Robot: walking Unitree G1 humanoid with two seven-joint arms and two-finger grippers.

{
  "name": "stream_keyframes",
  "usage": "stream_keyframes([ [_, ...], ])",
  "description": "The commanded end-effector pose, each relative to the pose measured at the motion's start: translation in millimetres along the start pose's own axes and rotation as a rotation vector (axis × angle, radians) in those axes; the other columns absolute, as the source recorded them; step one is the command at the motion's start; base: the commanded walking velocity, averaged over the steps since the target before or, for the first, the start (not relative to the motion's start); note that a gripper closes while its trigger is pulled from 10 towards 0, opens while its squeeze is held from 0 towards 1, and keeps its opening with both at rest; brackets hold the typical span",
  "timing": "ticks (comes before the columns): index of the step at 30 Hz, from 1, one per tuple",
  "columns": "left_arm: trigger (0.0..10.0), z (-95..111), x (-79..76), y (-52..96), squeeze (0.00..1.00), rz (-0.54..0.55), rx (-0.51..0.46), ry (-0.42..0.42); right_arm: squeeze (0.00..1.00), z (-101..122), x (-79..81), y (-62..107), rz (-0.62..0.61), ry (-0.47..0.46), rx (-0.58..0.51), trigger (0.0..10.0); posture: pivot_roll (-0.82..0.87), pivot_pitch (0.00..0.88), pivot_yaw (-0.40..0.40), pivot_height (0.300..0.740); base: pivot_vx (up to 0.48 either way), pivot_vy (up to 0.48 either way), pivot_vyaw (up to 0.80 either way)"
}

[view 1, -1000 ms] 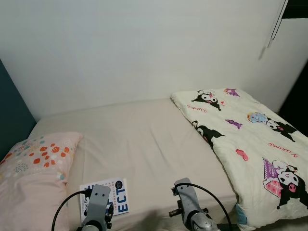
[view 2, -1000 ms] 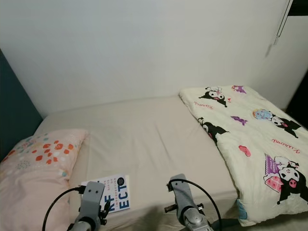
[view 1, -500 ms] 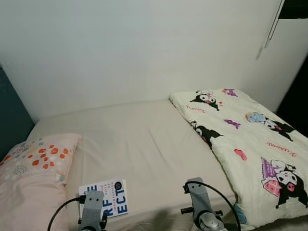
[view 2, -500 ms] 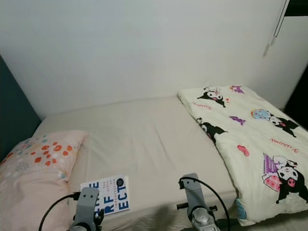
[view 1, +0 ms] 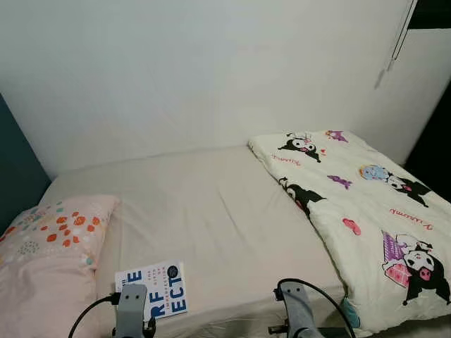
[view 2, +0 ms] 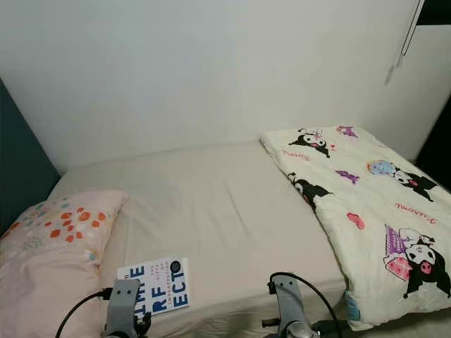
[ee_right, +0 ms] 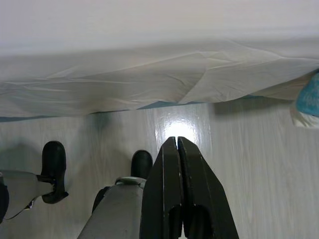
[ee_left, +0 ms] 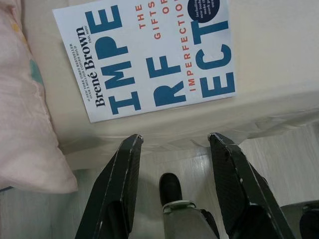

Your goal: Clean up the room

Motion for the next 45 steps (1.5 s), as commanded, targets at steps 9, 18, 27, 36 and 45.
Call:
stream_keyframes([
  [9,10.0,-0.2,-2.2,-0.6,0.0,-0.013,-0.001,-0.006,0.0,14.0,7.4,2.1,0.058,-0.01,-0.129,10.0,-0.03,0.0,0.004,0.732,0.0,0.0,0.0],
  [18,10.0,3.9,-7.9,-2.2,0.0,-0.029,-0.017,-0.003,0.0,20.1,18.6,4.0,0.148,0.02,-0.172,10.0,-0.04,0.0,-0.001,0.732,0.0,0.0,0.0],
  [27,10.0,22.4,-17.0,-1.5,0.0,-0.063,-0.114,-0.006,0.0,28.5,21.4,4.3,0.162,-0.019,-0.2,10.0,-0.03,0.0,-0.002,0.732,0.0,0.0,0.0],
  [36,10.0,35.1,-20.6,-2.2,0.0,-0.052,-0.167,-0.02,0.0,46.6,26.3,5.6,0.159,-0.039,-0.268,10.0,-0.03,0.0,0.007,0.732,0.0,0.0,0.0],
  [45,10.0,33.6,-23.9,-1.9,0.0,-0.07,-0.163,-0.049,0.0,42.8,20.2,5.2,0.128,-0.026,-0.262,10.0,-0.03,0.0,0.007,0.732,0.0,0.0,0.0],
])
Point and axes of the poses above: a point about 5 cm out from each wrist's last joint towards the gripper, its own y axis pointing back from the gripper into the wrist, its own z axis along the axis of the wrist's last joint, x = y × z, the point moved 4 cm from there along -y, pointing out of the wrist towards the gripper, and after that the axes turned 2 degrees about y, right-handed, at the moved point
